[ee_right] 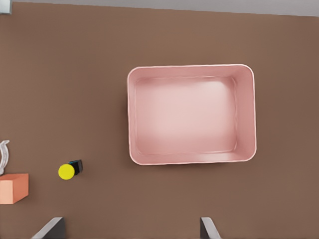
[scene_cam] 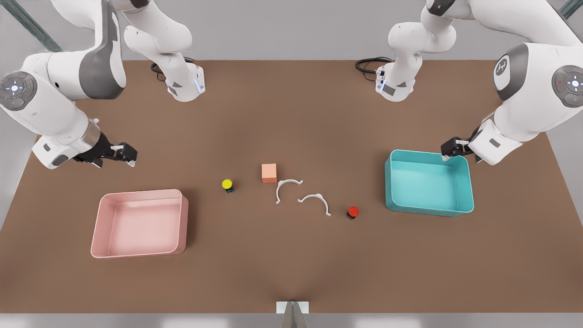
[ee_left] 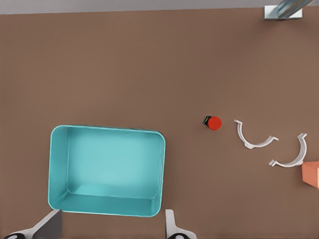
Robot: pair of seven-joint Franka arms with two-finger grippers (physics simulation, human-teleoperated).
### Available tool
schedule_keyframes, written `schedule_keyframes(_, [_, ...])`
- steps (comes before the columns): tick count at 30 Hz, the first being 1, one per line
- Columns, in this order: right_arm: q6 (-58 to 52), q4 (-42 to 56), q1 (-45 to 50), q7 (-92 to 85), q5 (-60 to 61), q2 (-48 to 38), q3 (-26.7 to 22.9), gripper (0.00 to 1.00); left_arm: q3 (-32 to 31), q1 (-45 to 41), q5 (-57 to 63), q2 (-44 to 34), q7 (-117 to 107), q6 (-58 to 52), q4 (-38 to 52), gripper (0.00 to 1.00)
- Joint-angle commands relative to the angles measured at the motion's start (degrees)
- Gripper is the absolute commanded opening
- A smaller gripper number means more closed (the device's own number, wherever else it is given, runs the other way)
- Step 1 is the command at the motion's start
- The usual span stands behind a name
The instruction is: Place the red button in the blue storage box with the left arm, and place the yellow button in the pink storage box with the right arm
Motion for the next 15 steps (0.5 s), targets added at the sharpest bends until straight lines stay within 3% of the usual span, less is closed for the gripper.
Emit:
schedule_keyframes(1, [-0.7,3.4,-0.9,2.1,-0.1,2.9,0.2,1.0,0.0,-0.1,0.0,-0.1,2.6,-0.1,0.1,1.0])
schedule_keyframes(3, [-2.0,6.2,-0.5,1.6,-0.1,5.4,0.5,1.0,-0.1,-4.5,0.0,2.7,2.6,0.0,0.1,1.0])
schedule_keyframes(7, [0.9,2.3,3.3,1.5,1.1,6.5,3.5,1.0,0.0,-14.4,0.8,16.2,-1.7,21.7,-3.4,1.0])
schedule_keyframes(11, [5.9,4.2,12.1,2.4,1.3,16.2,3.6,1.0,0.0,-15.5,1.2,15.6,-1.6,42.5,-20.3,0.99])
schedule_keyframes(14, [13.3,3.6,15.0,2.8,1.3,22.7,3.7,1.0,0.0,-16.5,1.1,16.1,-2.0,54.2,-27.1,0.99])
schedule_keyframes(15, [17.7,-1.8,15.1,2.7,1.3,21.5,3.8,1.0,0.0,-16.4,1.1,16.7,-2.0,56.6,-27.9,0.99])
